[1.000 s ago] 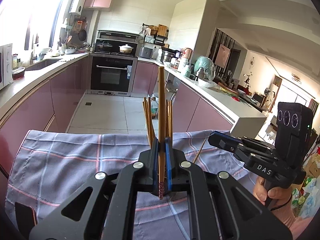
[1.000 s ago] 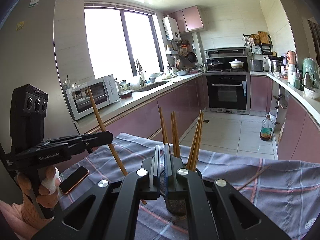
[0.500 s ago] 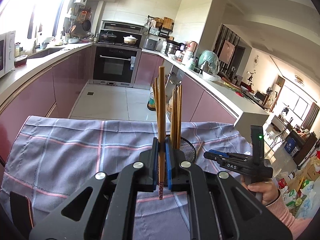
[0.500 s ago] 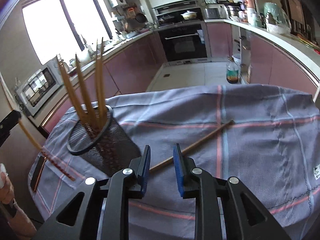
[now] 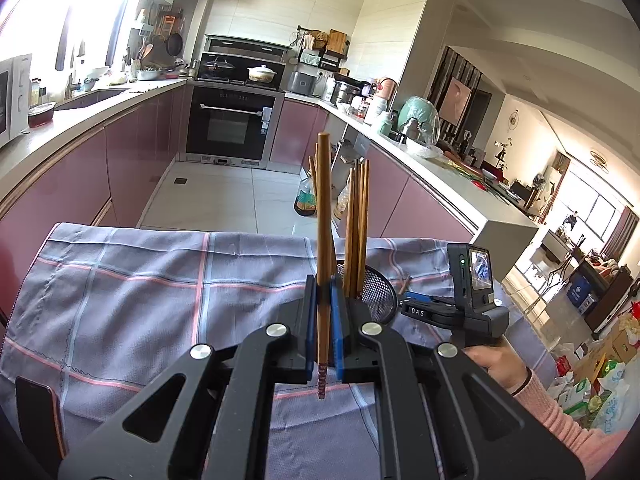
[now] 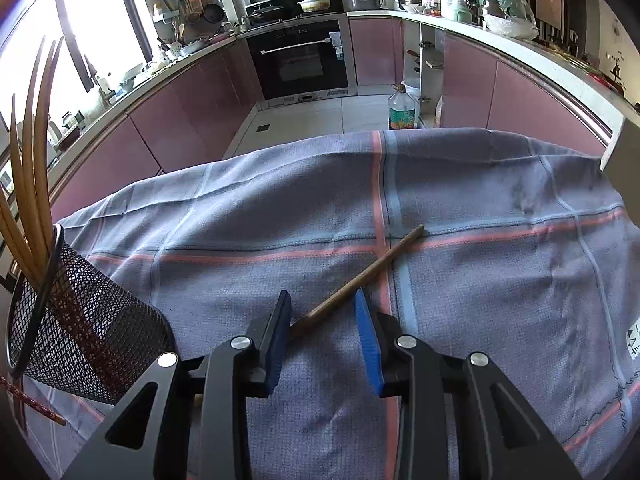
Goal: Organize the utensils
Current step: 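Move the right tool to the last chopstick while the left tool holds its chopstick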
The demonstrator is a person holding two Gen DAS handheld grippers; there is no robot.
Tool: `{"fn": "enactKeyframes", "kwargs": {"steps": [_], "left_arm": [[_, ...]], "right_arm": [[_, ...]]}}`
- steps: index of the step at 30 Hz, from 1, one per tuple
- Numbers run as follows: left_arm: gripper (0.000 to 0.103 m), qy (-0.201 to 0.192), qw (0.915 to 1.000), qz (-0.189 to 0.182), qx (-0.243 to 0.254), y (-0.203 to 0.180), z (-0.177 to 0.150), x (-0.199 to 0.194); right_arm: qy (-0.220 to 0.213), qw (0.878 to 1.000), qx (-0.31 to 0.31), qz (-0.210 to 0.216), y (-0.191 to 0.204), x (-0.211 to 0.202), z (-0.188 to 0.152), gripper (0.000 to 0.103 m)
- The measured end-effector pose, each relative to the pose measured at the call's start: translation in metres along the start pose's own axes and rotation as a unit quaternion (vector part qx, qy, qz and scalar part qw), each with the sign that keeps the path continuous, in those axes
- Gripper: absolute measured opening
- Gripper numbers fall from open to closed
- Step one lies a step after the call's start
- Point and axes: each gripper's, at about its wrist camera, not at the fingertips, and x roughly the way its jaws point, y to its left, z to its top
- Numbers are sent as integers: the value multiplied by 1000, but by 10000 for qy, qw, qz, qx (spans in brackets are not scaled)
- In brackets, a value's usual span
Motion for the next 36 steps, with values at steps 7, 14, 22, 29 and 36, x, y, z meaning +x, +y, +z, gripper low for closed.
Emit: {"fn": "enactKeyframes", "kwargs": {"steps": [7, 14, 22, 29, 36], "left_arm": [[7, 63, 10000, -55, -8, 0, 0, 2], [7, 106, 9999, -106, -6, 0, -1, 6], [7, 173, 9998, -129, 0, 1, -3, 11], [7, 185, 9997, -152, -24, 6, -6, 11], [7, 232, 9995, -228, -46, 8, -8, 15]], "right_arm": [[66, 9994, 101, 331, -17, -7, 2, 10], [251, 9987, 210, 395, -28, -13, -1, 22], [113, 9996, 87, 255, 2, -11, -7, 41], [97, 9991, -358, -194, 16, -13, -16, 43], [294, 9990, -337, -18, -9, -28, -21, 28]]}}
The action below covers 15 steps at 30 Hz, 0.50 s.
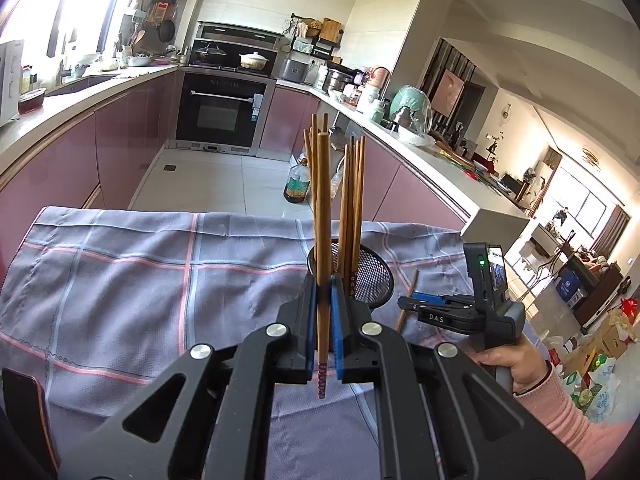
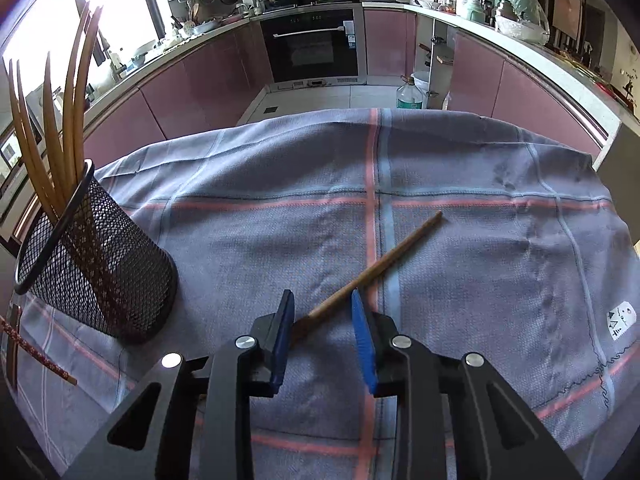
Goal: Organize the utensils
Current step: 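Move the right tool to the last chopstick while the left tool holds its chopstick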
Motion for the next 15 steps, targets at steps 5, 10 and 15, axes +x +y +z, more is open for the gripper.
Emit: {"fn": "enactKeyframes", "kwargs": {"steps": [5, 10, 15], "left_arm": [[7, 18, 10000, -23, -1, 2, -2, 3], [7, 61, 10000, -36, 17, 1, -4, 6], [7, 78, 10000, -40, 15, 1, -5, 7]], "right_arm": [[47, 9998, 165, -115, -14, -3, -2, 28], [11, 9993, 305, -193, -18, 4, 6, 32], [-90, 9999, -6, -106, -11, 11, 11, 25]]}}
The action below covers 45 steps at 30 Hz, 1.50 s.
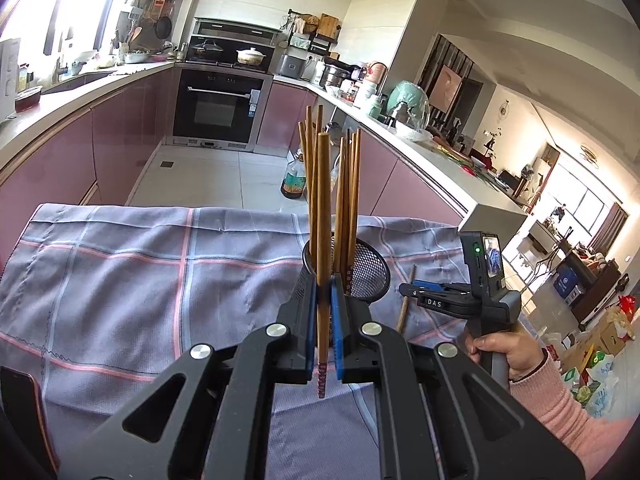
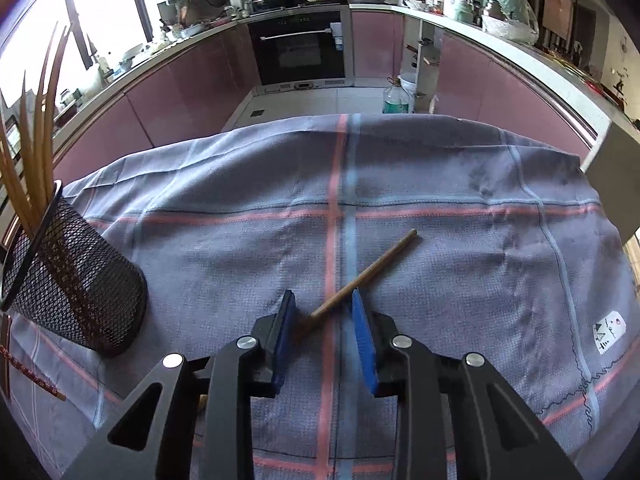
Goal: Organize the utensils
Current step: 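Move the right tool to the last chopstick while the left tool holds its chopstick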
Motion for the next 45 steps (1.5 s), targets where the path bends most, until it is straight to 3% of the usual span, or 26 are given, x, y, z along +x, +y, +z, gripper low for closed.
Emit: {"fn": "enactKeyframes", "kwargs": {"steps": [2, 5, 8, 11, 15, 17, 19, 26, 32, 33, 34, 35, 39, 43, 45], "left_arm": [[7, 21, 10000, -7, -13, 1, -1, 2], [7, 52, 10000, -21, -28, 1, -3, 4], [7, 81, 10000, -9, -31, 1, -4, 6], [7, 92, 9999, -11, -45, 2, -4, 6], [7, 112, 9999, -21, -44, 2, -4, 7], [7, 117, 9999, -26, -43, 3, -6, 7], [7, 117, 9999, -19, -50, 3, -6, 6], [7, 121, 9999, -22, -62, 5, -6, 6], [7, 120, 9999, -25, -64, 6, -7, 6], [7, 123, 9999, -28, -63, 6, -7, 6], [7, 125, 9999, -32, -59, 6, -7, 6], [7, 128, 9999, -33, -60, 6, -7, 5], [7, 139, 9999, -33, -46, 7, -9, 4], [7, 137, 9999, -30, -83, 10, -9, 4], [7, 146, 9998, -40, -97, 10, -10, 5]], "right_arm": [[-30, 9998, -202, 48, 6, 0, -1, 25], [-8, 9983, -367, 454, 12, -1, 0, 25], [1, 9978, -487, 459, 16, -2, 0, 25], [21, 9994, -104, 329, 11, 0, 3, 42], [25, 9998, 2, 194, 14, 5, 9, 47], [28, 9997, -205, 114, 23, 8, 11, 42], [43, 9990, -403, 174, 31, 11, 12, 27], [85, 9944, -965, 424, 39, 6, 8, 22], [176, 9872, -1400, 743, 44, -4, 8, 8], [199, 9894, -1264, 689, 43, -3, 8, 14], [241, 9920, -1039, 680, 41, -2, 8, 33], [275, 9936, -863, 679, 38, 0, 10, 43], [270, 9948, -797, 565, 45, 2, 2, 47], [251, 9925, -1108, 448, 63, -7, -17, 57], [276, 9903, -1289, 434, 69, -10, -26, 57]]}}
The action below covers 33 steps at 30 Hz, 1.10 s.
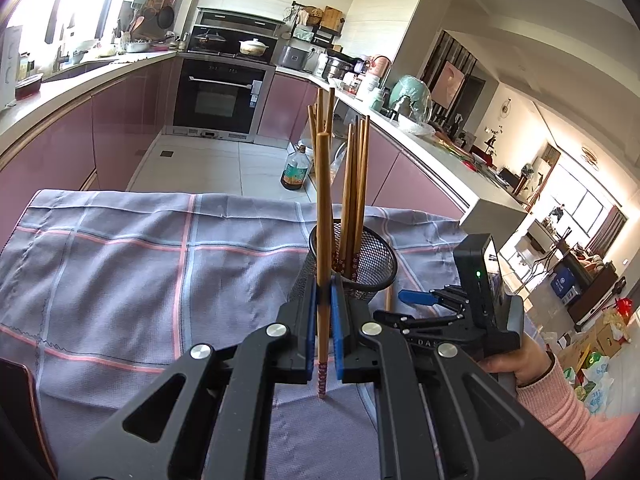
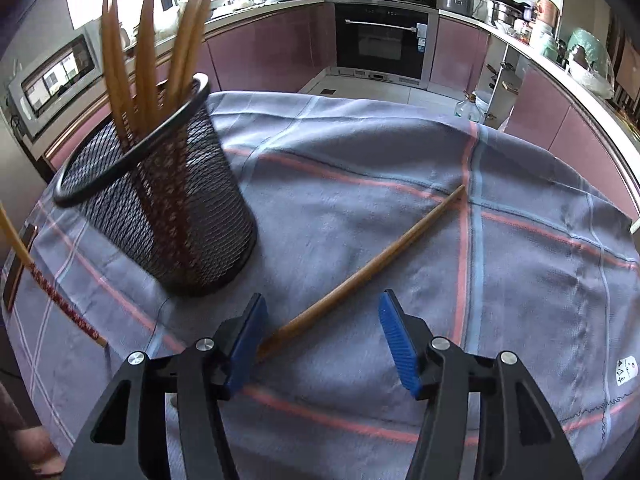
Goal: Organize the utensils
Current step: 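Move the right tool to the last chopstick while the left tool holds its chopstick, then grasp the last chopstick with the right tool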
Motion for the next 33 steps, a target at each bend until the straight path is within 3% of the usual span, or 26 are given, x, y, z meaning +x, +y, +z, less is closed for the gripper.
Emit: {"fn": "enactKeyframes", "kwargs": {"steps": [2, 8, 13, 19, 26, 29, 31, 33], "left_arm": [[7, 2, 10000, -16, -7, -1, 0, 1], [7, -17, 10000, -34, -20, 1, -1, -2], [7, -14, 10000, -46, -54, 4, -1, 1], [7, -4, 10000, -70, 8, 1, -1, 5], [7, 17, 10000, -30, 22, 1, 0, 7], [7, 29, 10000, -18, 35, -1, -1, 8], [7, 34, 10000, -15, 48, -2, -1, 9], [7, 37, 10000, -13, 61, -3, -1, 9]], "right_arm": [[-21, 9997, -189, -159, 8, -4, -6, 57], [209, 9984, -498, -179, 9, -23, -19, 41], [437, 9962, -658, -359, -4, -37, -36, 39], [287, 9991, 235, -195, -43, -39, -33, 41], [-19, 9931, 1166, -155, -71, -22, -22, 42], [-102, 9918, 1192, -442, -68, -15, -16, 31], [-116, 9914, 1185, -552, -65, -12, -12, 18], [-132, 9918, 1142, -564, -63, -10, -10, 17]]}}
